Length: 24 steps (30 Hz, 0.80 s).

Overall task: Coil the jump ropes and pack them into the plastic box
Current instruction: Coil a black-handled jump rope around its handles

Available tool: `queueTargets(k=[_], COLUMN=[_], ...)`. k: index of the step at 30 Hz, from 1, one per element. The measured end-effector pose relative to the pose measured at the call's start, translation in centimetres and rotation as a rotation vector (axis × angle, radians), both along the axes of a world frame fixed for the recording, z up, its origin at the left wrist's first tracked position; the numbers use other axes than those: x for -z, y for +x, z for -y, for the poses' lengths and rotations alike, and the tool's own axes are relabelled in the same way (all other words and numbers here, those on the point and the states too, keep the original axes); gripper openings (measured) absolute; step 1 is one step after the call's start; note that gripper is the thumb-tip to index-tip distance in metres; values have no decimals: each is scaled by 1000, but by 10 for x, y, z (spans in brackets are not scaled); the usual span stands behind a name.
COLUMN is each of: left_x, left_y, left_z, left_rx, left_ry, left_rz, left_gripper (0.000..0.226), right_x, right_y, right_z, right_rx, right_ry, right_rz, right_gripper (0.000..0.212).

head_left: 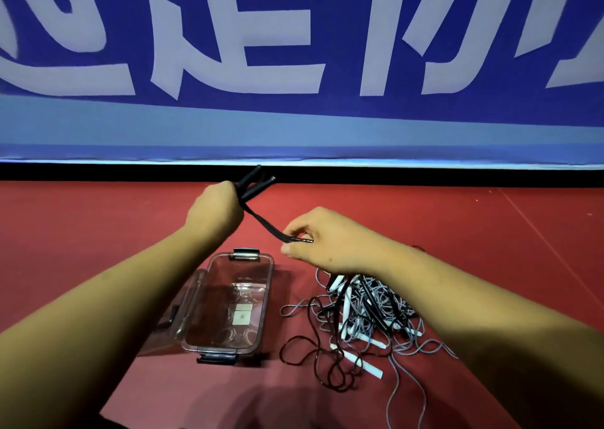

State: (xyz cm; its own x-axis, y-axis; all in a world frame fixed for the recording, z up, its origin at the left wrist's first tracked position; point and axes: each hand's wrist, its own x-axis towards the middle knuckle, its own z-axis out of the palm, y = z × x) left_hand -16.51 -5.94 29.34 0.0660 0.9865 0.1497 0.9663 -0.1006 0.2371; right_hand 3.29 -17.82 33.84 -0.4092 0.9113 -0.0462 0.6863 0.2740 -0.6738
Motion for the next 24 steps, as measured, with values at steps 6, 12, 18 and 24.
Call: queueTargets(k=[6,12,18,24], left_x=[13,-12,-41,-48], left_y=[29,59,59,51], left_z=[40,76,89,88], left_rx=[329,731,819,614], left_ry=[-299,-386,-419,-439], left_rz=[-441,-454,1,449], left_gripper=[26,28,47,20], right_x=[-11,-2,14,27], right_y=[22,48,65,61], right_z=[-10,-26,-31,-19], right_rx=[109,267,327,292], right_ry=[126,206,92,-284], right_rz=[51,38,-41,-273], right_gripper=[18,16,24,12])
